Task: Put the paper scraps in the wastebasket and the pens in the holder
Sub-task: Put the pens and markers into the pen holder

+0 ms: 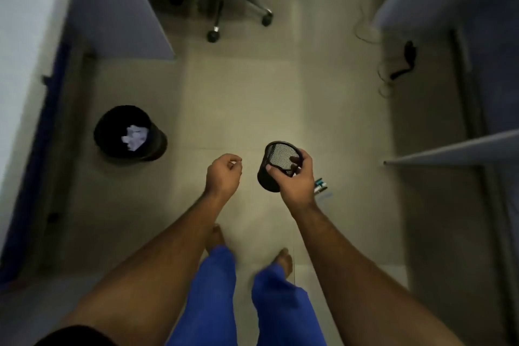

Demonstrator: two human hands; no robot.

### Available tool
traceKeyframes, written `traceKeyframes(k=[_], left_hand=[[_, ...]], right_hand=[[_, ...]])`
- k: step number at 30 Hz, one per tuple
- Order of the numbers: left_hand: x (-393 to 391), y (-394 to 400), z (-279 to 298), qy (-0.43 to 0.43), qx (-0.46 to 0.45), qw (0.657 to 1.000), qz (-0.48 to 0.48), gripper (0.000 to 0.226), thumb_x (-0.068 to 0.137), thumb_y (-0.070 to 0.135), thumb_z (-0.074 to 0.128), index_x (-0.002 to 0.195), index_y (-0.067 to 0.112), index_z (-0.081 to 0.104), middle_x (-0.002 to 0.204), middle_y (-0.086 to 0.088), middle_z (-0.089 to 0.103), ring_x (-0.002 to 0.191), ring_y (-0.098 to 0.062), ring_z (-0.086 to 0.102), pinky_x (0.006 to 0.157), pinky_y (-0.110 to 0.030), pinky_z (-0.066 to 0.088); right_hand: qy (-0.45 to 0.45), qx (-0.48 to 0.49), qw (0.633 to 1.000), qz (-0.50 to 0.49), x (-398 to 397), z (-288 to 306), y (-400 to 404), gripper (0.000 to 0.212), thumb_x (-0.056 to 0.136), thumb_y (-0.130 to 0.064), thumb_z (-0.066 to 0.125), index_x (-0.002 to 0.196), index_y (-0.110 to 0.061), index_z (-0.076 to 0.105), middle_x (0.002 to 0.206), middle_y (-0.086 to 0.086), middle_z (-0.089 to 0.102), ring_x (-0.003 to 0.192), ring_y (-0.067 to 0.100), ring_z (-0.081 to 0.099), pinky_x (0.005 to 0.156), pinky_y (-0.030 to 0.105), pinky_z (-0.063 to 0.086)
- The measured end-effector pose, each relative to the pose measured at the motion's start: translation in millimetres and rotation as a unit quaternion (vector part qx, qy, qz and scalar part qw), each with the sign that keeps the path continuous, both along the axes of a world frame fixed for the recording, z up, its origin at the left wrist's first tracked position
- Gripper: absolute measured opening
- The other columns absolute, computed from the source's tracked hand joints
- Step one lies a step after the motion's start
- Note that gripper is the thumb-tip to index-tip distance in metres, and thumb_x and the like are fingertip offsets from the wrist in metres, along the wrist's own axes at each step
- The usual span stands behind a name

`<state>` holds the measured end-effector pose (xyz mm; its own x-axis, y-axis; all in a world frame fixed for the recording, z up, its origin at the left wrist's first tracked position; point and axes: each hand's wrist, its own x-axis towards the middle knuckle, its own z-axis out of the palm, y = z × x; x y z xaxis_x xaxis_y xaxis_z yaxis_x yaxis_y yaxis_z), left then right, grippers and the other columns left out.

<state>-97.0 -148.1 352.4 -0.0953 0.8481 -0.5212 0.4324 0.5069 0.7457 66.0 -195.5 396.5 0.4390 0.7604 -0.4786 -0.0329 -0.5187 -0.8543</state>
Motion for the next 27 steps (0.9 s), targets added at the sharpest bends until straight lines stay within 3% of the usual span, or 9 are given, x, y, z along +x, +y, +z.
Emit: traceKeyframes(k=[5,8,11,16,21,27], left_hand=[[84,14,-75,-0.014,-0.056,0.998,-0.014,0.011,0.085,0.022,0.059,0.078,0.026,0.067,0.069,0.001,0.066,0.062,-0.019,0.06,0.07,-0.039,0.056],[141,19,-148,-0.015,-0.085,0.994,-0.073,0.011,0.078,0.029,0.057,0.075,0.026,0.067,0.072,-0.001,0.068,0.066,-0.023,0.062,0.074,-0.043,0.058],[186,17,-214,-0.002,-0.109,0.985,-0.134,0.013,0.074,0.031,0.055,0.071,0.025,0.066,0.079,-0.006,0.071,0.077,-0.032,0.068,0.076,-0.045,0.059],[248,1,-341,0.027,-0.15,0.953,-0.263,0.01,0.08,0.024,0.06,0.077,0.02,0.069,0.085,-0.006,0.071,0.09,-0.035,0.068,0.077,-0.037,0.057],[304,-13,-467,0.083,-0.09,0.932,-0.342,0.018,0.085,0.024,0.06,0.096,0.015,0.072,0.103,-0.005,0.071,0.095,-0.025,0.065,0.078,-0.024,0.048],[342,-28,-560,0.201,-0.039,0.864,-0.46,0.019,0.087,0.019,0.053,0.1,0.013,0.066,0.104,-0.011,0.069,0.087,-0.03,0.064,0.069,-0.029,0.047]], right_hand=[[-0.009,-0.026,0.997,-0.074,68,-71,-4,0.083,0.068,-0.022,0.088,0.137,-0.023,0.043,0.127,-0.004,0.053,0.113,0.012,0.053,0.102,0.036,0.05],[-0.01,-0.047,0.988,-0.145,97,-144,-18,0.086,0.064,-0.025,0.088,0.137,-0.023,0.043,0.129,-0.001,0.054,0.116,0.015,0.056,0.103,0.037,0.051],[-0.013,-0.067,0.975,-0.213,123,-216,-33,0.09,0.053,-0.041,0.086,0.132,-0.03,0.045,0.128,0.0,0.059,0.116,0.017,0.061,0.102,0.042,0.052],[-0.009,-0.073,0.959,-0.274,179,-341,-69,0.081,0.059,-0.029,0.086,0.13,-0.026,0.047,0.122,0.001,0.064,0.109,0.016,0.065,0.099,0.042,0.054],[-0.089,-0.08,0.951,-0.286,228,-464,-94,0.084,0.056,-0.046,0.085,0.13,-0.03,0.048,0.124,-0.002,0.061,0.109,0.012,0.064,0.098,0.039,0.054],[-0.308,-0.094,0.93,-0.175,274,-538,-91,0.081,0.059,-0.055,0.079,0.129,-0.025,0.051,0.121,-0.003,0.059,0.114,0.019,0.057,0.097,0.035,0.05]])
